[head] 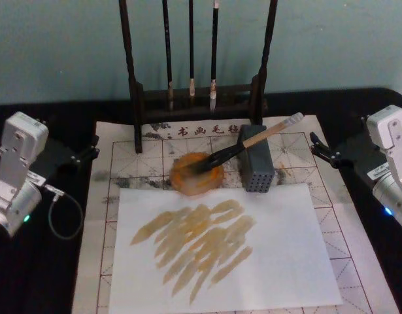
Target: Pick up the brush from the inkstone, write on the paper, then place the brush back to its original position.
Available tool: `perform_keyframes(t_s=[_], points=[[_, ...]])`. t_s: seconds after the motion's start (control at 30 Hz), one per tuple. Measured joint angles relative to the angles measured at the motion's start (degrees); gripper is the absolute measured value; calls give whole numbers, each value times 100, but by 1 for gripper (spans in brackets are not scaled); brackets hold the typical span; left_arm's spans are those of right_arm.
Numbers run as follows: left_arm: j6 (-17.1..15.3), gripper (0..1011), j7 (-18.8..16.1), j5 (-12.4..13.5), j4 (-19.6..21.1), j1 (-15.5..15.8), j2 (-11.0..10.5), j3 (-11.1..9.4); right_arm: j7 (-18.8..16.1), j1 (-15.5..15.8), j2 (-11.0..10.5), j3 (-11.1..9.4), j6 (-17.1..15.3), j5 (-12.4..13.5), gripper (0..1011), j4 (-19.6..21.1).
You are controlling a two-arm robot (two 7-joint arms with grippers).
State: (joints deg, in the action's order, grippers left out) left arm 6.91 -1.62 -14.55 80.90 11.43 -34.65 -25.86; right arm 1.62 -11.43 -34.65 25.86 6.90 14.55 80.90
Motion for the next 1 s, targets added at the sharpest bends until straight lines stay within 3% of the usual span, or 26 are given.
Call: perform_keyframes(t_s=[1.0], points=[[0,1001,0,0,0,0,0,0,0,0,0,0,0,0,1002,0]])
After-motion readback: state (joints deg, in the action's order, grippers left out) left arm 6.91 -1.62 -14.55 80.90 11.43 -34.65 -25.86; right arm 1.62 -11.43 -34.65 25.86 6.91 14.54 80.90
